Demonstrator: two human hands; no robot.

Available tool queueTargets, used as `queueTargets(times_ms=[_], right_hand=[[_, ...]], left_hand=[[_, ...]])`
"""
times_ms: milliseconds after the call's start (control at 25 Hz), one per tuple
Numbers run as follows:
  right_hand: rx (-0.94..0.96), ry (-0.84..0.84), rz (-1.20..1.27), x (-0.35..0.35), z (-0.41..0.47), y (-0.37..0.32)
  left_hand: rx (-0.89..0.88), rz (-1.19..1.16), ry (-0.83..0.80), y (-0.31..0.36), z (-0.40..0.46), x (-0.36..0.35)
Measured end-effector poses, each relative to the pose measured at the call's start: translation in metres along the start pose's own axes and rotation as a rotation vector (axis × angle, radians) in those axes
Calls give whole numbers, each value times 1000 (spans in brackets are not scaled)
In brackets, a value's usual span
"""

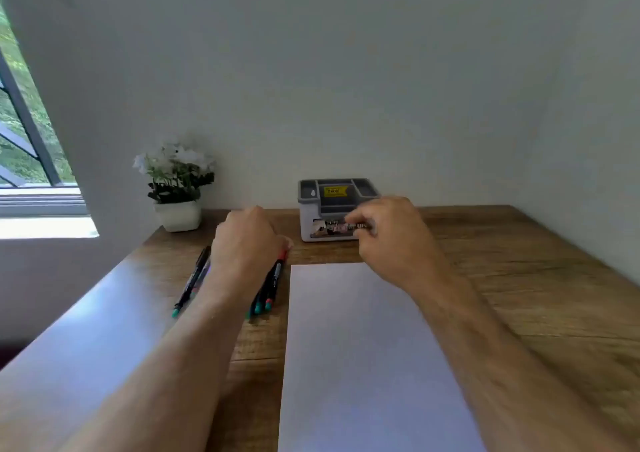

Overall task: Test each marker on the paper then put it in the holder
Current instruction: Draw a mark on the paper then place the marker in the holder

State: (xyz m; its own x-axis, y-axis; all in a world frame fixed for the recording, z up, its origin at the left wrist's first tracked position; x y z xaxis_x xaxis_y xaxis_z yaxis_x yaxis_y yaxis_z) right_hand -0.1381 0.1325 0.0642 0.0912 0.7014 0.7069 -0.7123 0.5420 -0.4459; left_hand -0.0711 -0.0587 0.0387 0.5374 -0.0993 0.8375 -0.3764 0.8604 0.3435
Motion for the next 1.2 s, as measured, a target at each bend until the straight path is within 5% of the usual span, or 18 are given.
queueTargets(times_ms=[680, 1000, 1200], right_hand=[[-50, -204, -167, -44, 4, 6], [-87, -254, -189, -47, 3, 8], [-104, -351, -169, -55, -1, 8]], left_hand=[[0, 281, -55, 12, 5, -26], [-43, 275, -59, 20, 8, -35], [-32, 122, 78, 18, 12, -15]])
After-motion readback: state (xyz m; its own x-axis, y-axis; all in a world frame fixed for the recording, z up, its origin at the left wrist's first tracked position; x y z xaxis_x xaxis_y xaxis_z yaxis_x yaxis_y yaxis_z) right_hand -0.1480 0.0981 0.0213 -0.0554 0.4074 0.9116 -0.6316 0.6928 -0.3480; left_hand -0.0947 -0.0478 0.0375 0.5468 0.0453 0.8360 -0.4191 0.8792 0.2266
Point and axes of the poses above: each hand's wrist, its own z-axis towards the middle knuckle, its own x-axis out of the back of the hand, y = z × x, the point moved 10 cm from there along z, towards the middle knuckle, and after that the axes turned 6 degrees about -x, right-handed, at the moved point
